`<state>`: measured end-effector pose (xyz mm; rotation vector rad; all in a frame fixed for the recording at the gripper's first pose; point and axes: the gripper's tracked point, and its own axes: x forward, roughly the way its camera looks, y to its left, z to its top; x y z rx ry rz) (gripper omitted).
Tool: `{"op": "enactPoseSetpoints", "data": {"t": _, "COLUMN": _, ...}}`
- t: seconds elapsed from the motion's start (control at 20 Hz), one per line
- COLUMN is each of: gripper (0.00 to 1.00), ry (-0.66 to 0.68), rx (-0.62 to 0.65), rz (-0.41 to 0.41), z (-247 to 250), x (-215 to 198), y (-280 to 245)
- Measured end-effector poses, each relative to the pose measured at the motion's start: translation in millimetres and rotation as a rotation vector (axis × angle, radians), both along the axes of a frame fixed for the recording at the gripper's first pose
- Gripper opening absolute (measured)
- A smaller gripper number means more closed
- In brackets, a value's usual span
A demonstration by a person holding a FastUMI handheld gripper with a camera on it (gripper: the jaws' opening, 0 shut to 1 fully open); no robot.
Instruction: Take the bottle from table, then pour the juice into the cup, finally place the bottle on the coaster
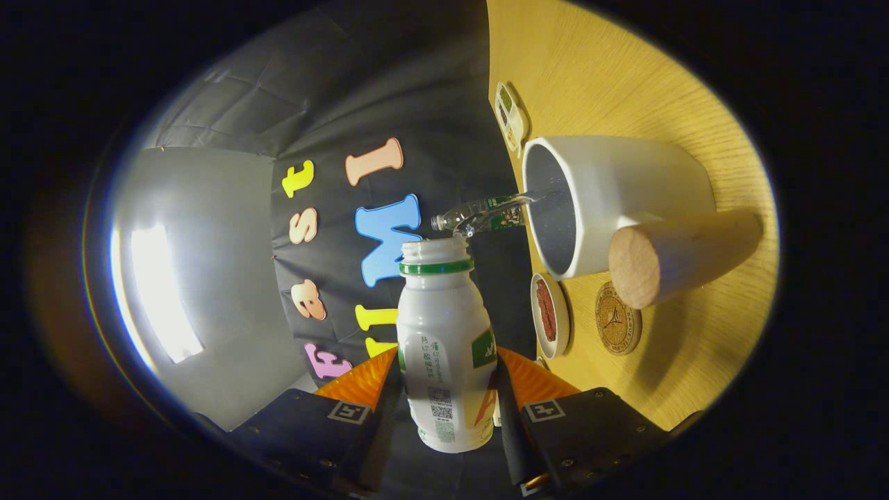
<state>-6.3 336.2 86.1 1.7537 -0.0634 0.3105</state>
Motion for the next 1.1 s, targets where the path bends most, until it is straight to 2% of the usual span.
{"op": "enactPoseSetpoints", "data": {"t": 1.1, "gripper": 0.66, "ry": -0.004, "rx": 0.060, "rz": 0.024, "z": 6.5, "x": -4.4, "y": 6.7}}
